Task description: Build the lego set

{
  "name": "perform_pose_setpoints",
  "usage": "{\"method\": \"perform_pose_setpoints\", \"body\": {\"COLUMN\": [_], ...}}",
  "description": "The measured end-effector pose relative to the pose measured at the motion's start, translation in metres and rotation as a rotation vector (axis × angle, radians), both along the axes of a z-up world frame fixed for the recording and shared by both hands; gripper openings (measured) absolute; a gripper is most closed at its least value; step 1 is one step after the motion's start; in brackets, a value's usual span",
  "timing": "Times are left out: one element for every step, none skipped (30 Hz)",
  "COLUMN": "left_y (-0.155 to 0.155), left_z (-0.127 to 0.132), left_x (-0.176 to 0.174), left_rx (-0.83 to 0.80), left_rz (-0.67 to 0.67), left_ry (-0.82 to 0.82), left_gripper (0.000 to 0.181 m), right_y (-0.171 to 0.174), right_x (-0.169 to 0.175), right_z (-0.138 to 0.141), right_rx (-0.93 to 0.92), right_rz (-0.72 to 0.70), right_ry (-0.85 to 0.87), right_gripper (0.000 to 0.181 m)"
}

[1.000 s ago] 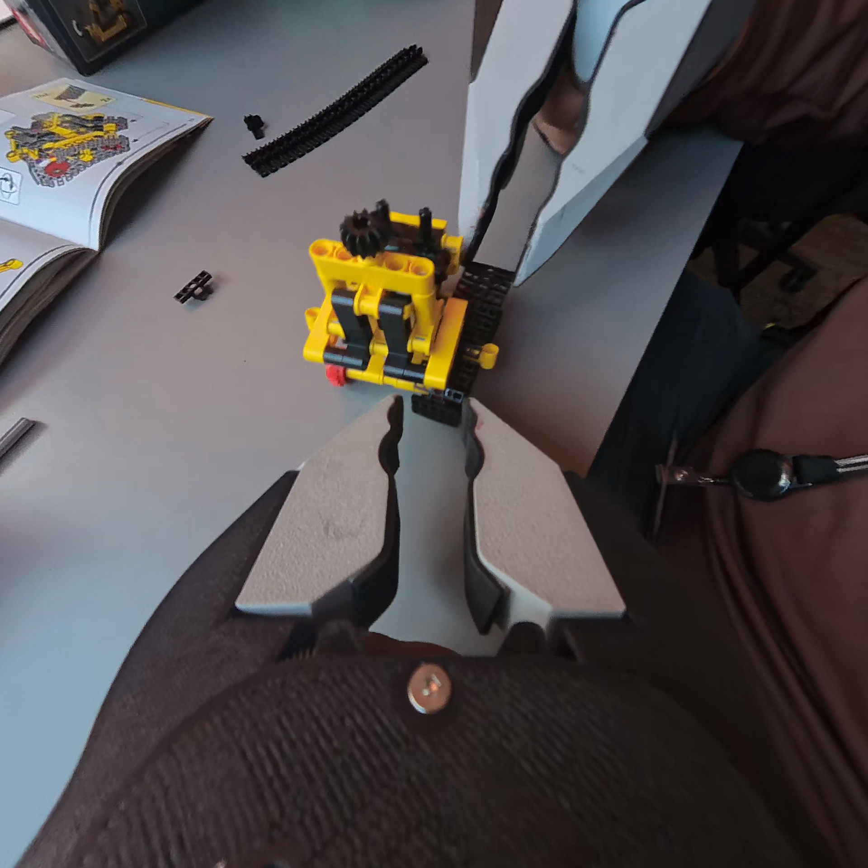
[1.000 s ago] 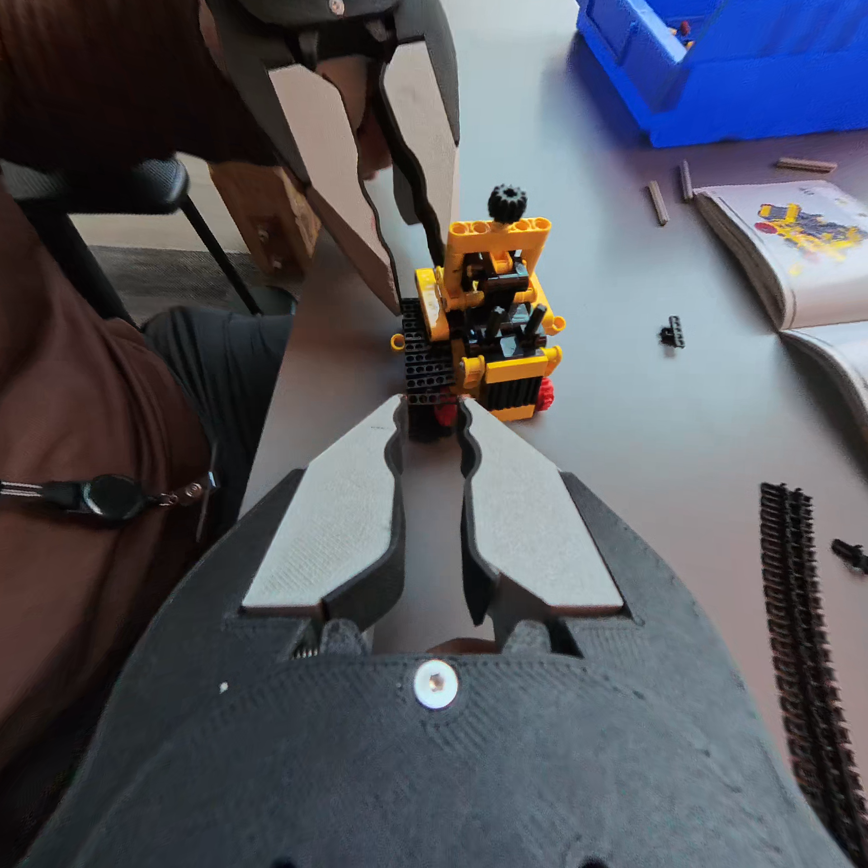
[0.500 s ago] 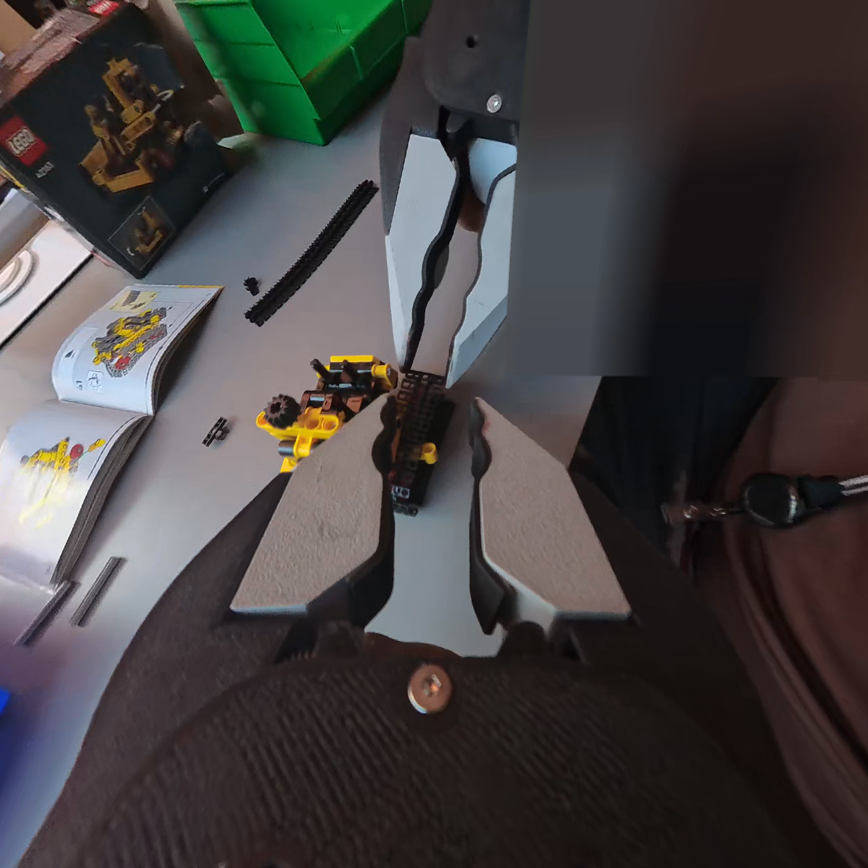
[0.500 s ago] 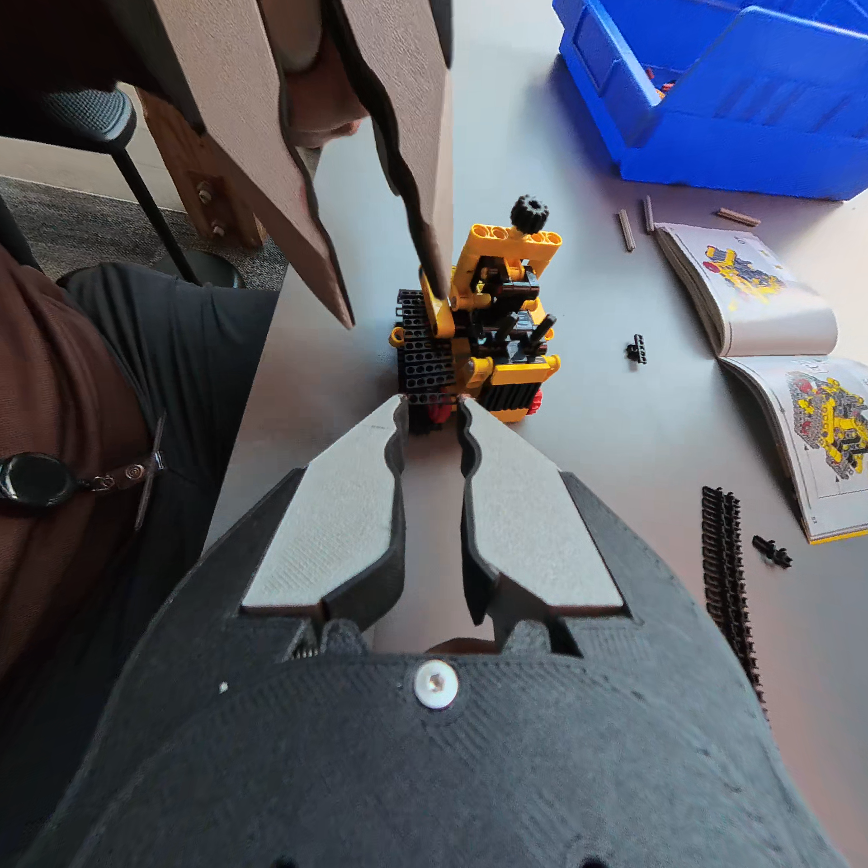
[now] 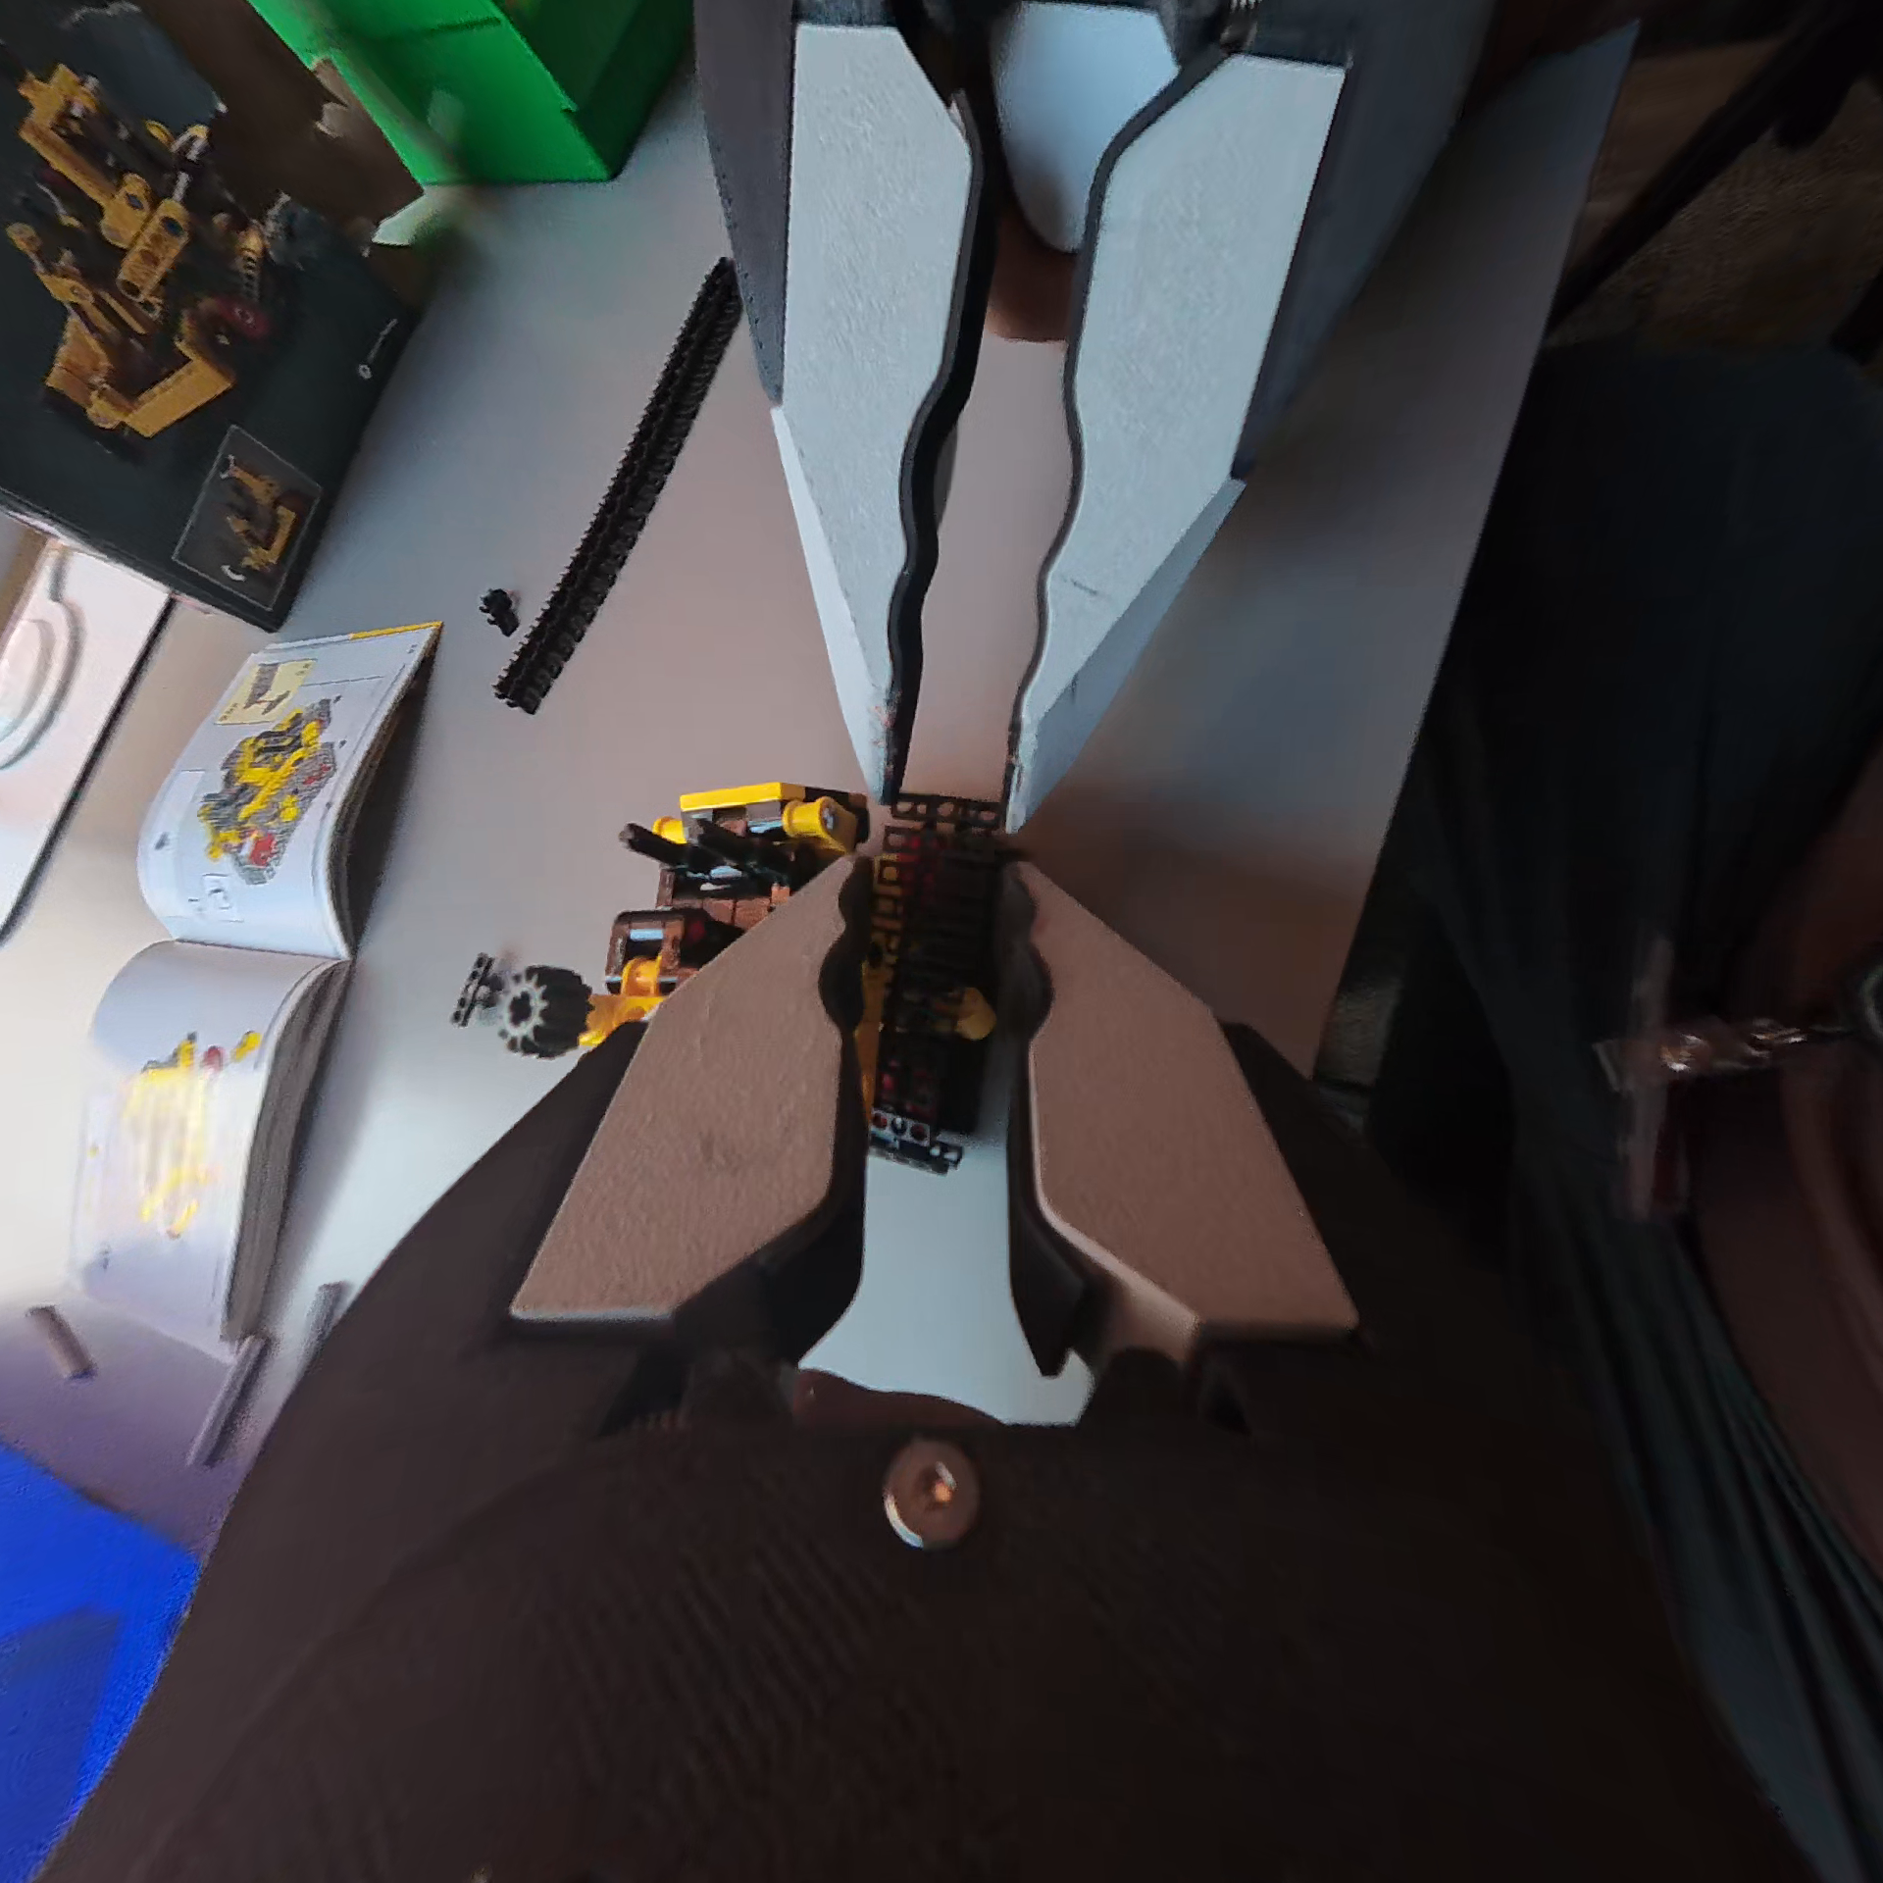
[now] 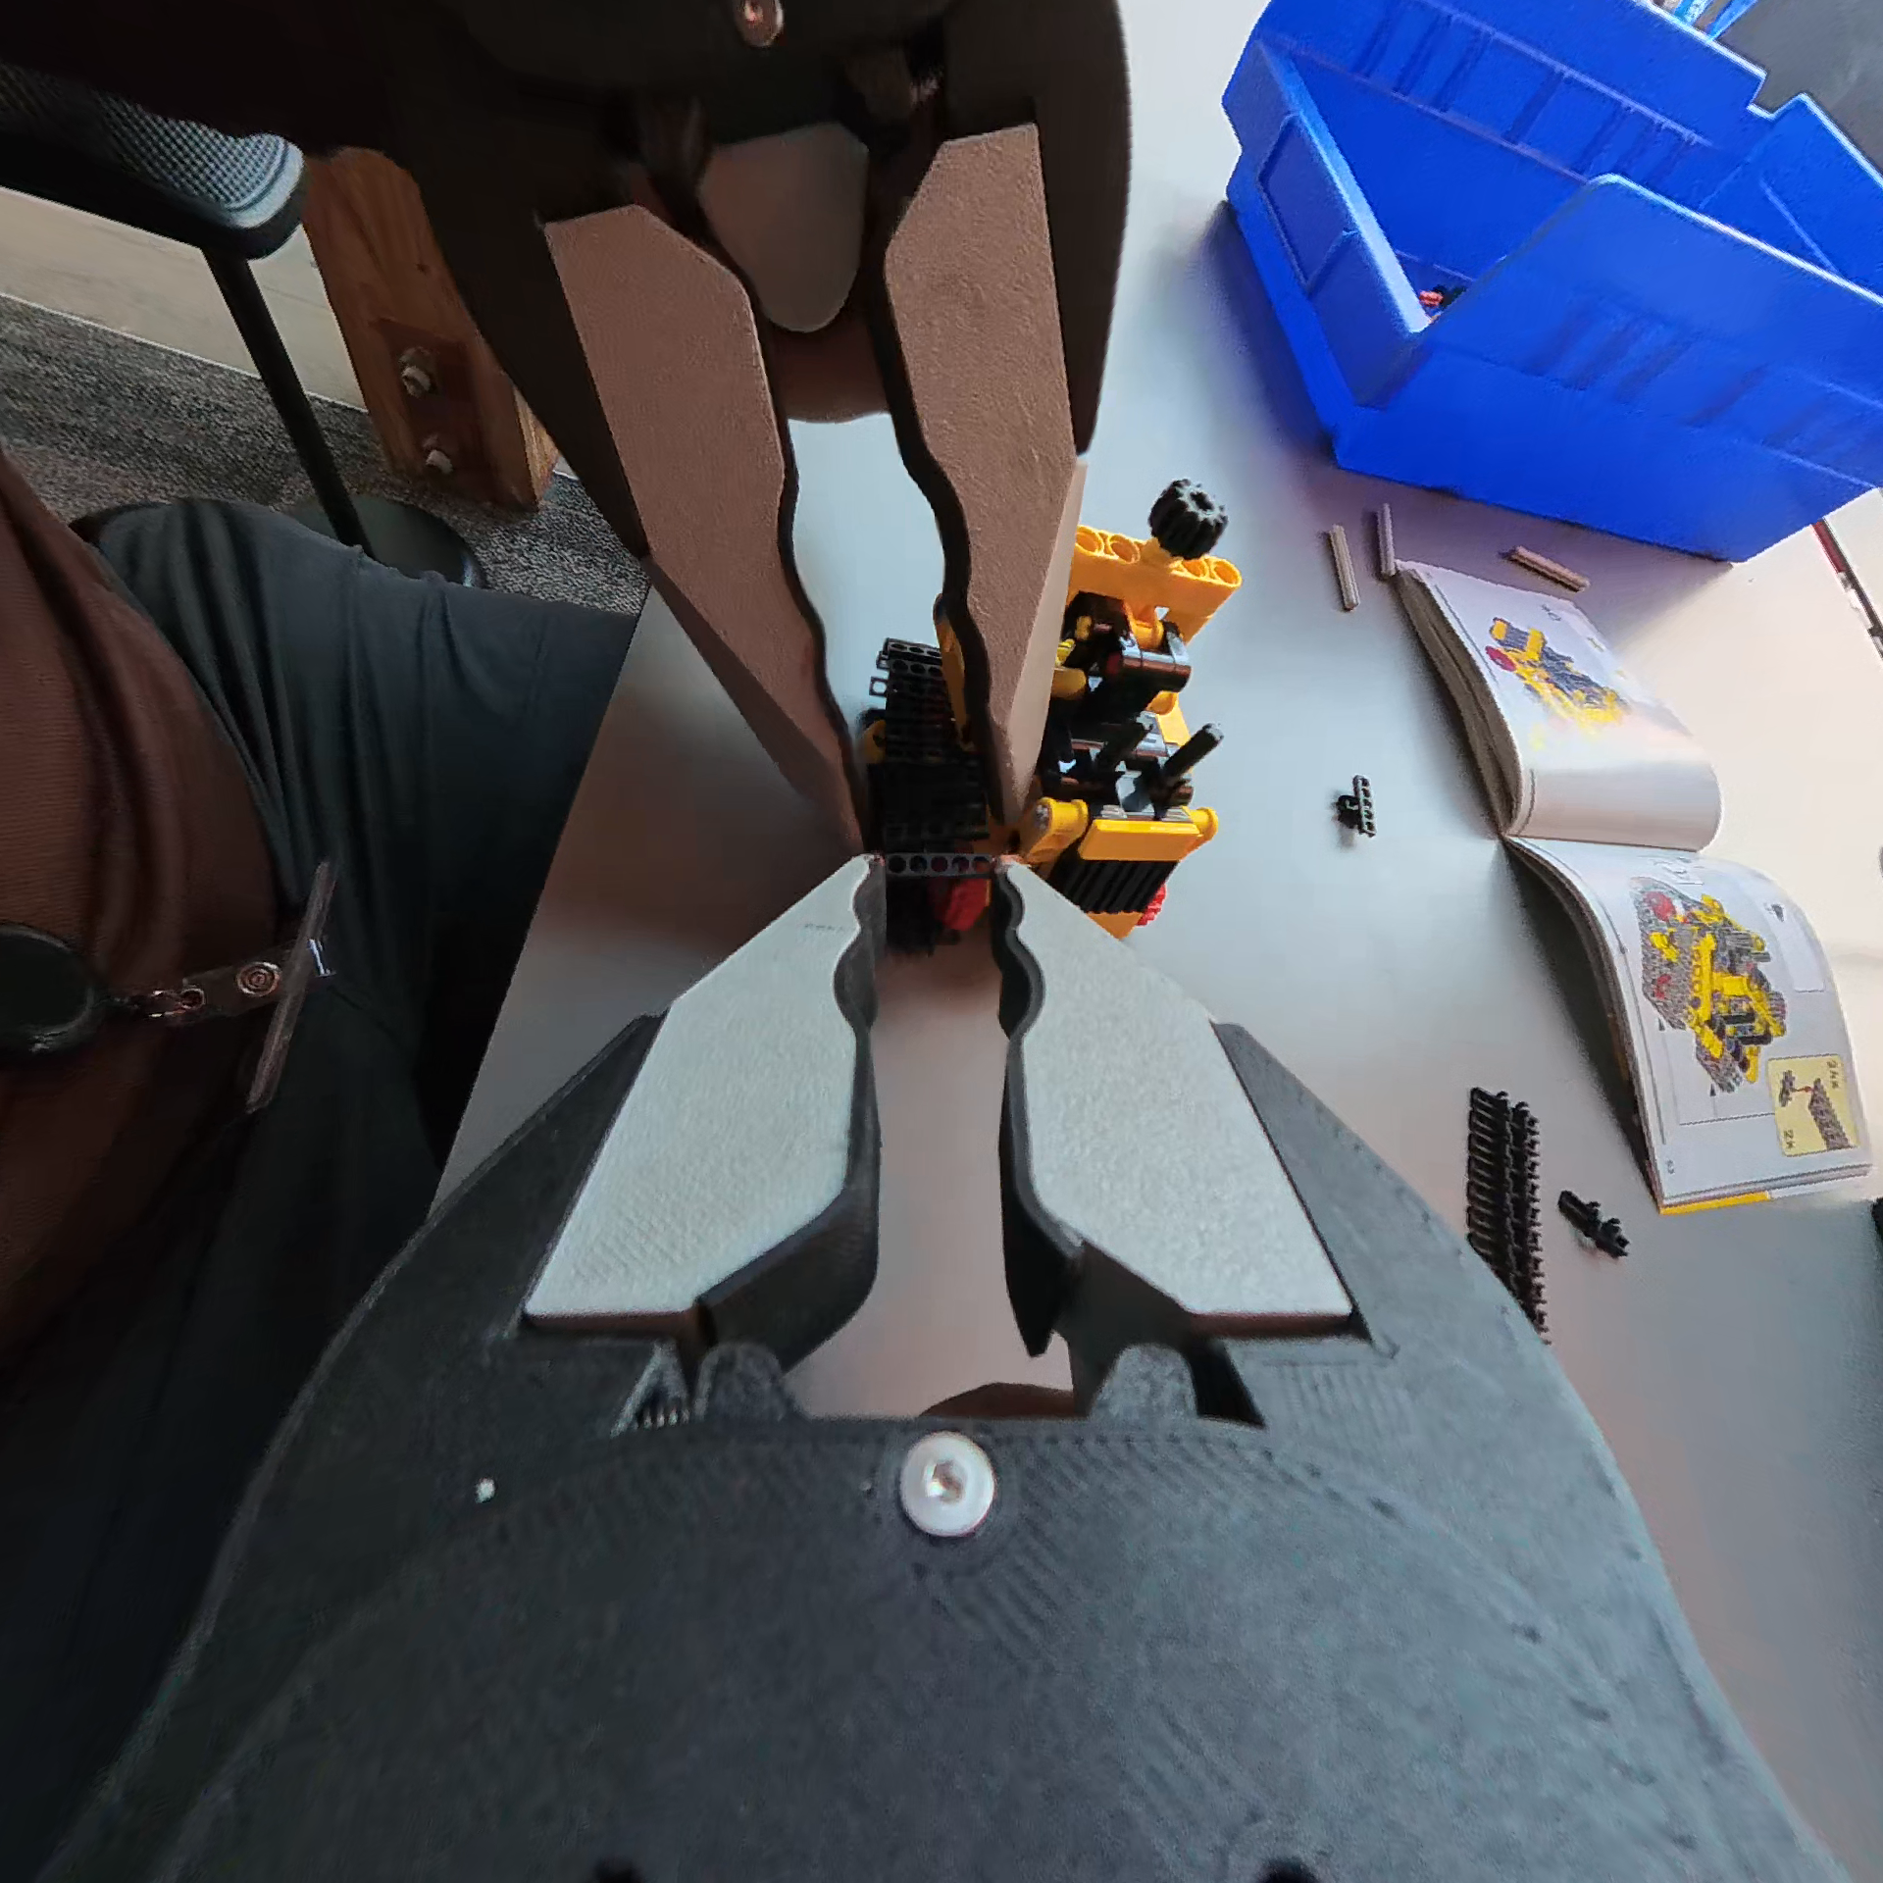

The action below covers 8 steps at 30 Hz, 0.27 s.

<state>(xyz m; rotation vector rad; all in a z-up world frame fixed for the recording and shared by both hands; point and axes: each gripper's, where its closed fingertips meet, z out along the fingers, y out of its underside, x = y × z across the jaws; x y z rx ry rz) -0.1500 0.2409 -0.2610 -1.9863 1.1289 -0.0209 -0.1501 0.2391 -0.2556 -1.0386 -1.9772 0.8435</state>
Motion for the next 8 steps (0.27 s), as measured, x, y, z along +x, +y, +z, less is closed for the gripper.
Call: {"method": "perform_pose_setpoints", "body": {"left_y": [-0.0005,-0.0006,0.0004,0.0019,0.0018,0.0016,0.0017,0.0018], "left_z": [-0.0002,-0.0009,-0.0010,-0.0006,-0.0010,-0.0008,-0.0006,-0.0003], "left_x": [0.0019,0.0031,0.0032,0.0025,0.0026,0.0029,0.0030,0.0030], "left_rx": [-0.013,-0.023,-0.022,-0.014,-0.015,-0.018,-0.021,-0.018], "left_rz": [-0.008,-0.014,-0.017,-0.016,-0.025,-0.029,-0.030,-0.031], "left_ry": [-0.021,-0.035,-0.038,-0.032,-0.028,-0.030,-0.034,-0.036], "left_gripper": [0.023,0.023,0.023,0.019,0.019,0.019,0.019,0.019], "right_y": [-0.0004,-0.0007,-0.0004,-0.0003,-0.0006,-0.0007,-0.0007,-0.0008], "right_x": [0.0001,0.0003,0.0004,0.0005,0.0007,0.0008,0.0009,0.0010], "right_z": [0.0001,0.0003,0.0007,0.0009,0.0011,0.0016,0.0018,0.0020], "right_rx": [0.003,0.006,0.010,0.010,0.008,0.008,0.009,0.009], "right_rz": [0.002,0.003,0.003,0.003,0.004,0.006,0.007,0.008], "right_ry": [0.002,0.004,0.007,0.009,0.010,0.013,0.016,0.018], "right_gripper": [0.017,0.017,0.017,0.017,0.017,0.017,0.017,0.017]}}
